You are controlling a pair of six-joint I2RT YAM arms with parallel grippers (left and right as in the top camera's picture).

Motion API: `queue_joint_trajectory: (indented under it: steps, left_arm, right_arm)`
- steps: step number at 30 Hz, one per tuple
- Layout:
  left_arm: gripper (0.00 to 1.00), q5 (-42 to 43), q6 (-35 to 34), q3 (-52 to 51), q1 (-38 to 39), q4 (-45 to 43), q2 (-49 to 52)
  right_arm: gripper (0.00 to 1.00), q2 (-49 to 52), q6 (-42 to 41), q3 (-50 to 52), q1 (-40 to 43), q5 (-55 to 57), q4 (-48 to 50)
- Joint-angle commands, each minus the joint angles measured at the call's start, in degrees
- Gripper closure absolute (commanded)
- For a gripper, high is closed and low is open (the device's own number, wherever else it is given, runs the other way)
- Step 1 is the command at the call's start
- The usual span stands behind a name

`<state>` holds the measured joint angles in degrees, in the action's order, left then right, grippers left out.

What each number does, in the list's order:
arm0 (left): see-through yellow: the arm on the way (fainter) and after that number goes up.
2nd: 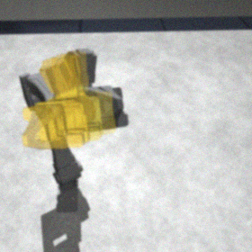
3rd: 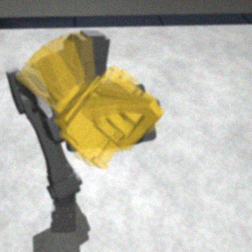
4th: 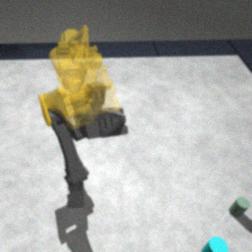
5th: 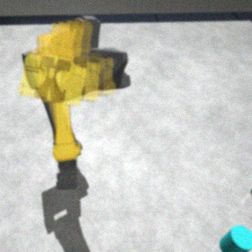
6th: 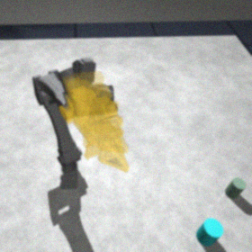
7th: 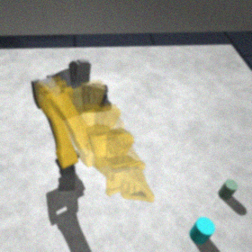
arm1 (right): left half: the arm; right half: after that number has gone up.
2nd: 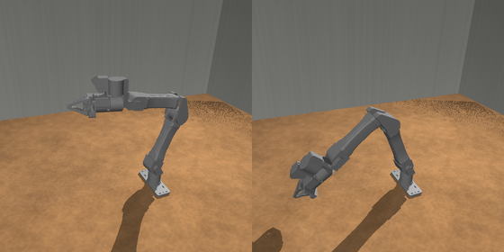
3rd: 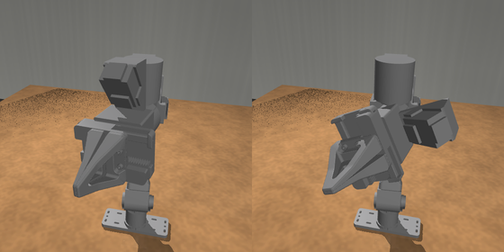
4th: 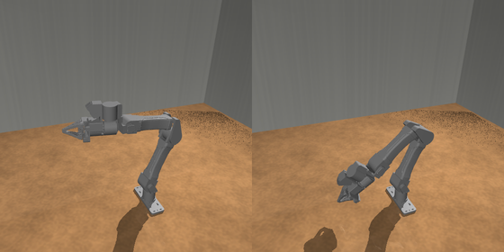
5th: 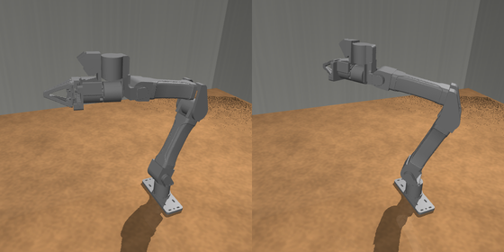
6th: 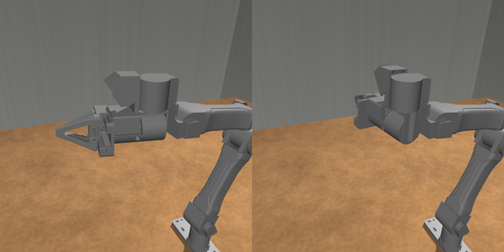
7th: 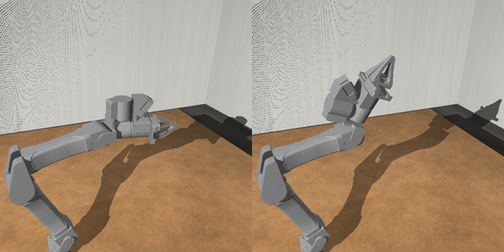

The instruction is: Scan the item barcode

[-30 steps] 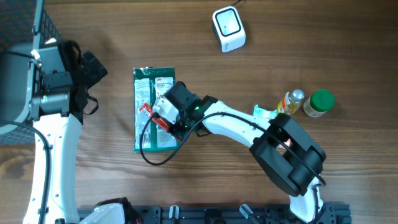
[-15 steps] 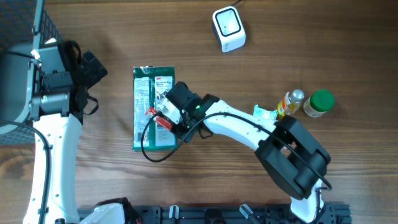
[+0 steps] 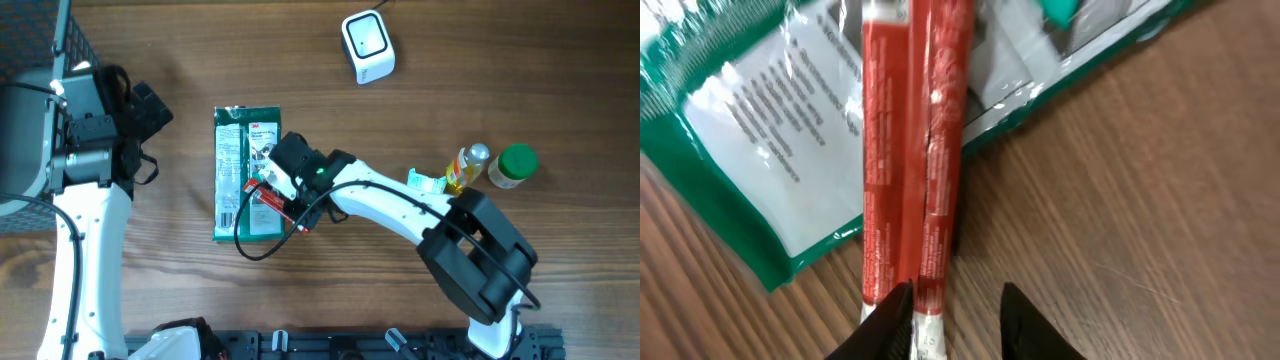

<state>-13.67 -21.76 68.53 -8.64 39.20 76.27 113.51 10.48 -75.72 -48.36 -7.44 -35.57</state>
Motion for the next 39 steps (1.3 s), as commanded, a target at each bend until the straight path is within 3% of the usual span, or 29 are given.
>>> queue_joint_trajectory:
  steps: [1, 5, 16, 31, 39]
  left_arm:
    - [0.00, -0.3, 0.5, 0.2, -0.2, -0.2, 0.0]
    - [0.00, -0.3, 0.5, 0.2, -0.2, -0.2, 0.0]
    - [0.00, -0.3, 0.5, 0.2, -0.2, -0.2, 0.0]
    - [0.00, -0.3, 0.5, 0.2, -0.2, -0.2, 0.0]
    - [0.00, -0.3, 0.5, 0.2, -0.2, -0.2, 0.0]
  right_arm:
    - [0.56, -5.9, -2.9, -2.3, 0.5, 1.1, 0.1]
    - [0.51, -6.9, -8.0, -2.3, 0.7, 1.0, -2.4]
    - [0.55, -6.6, -16.3, 2.4, 0.7, -5.7, -3.0]
    - [0.65, -2.2, -16.7, 4.9, 0.7, -5.4, 1.0]
    - [0.65, 0.5, -16.7, 5.0, 0.6, -5.0, -0.3]
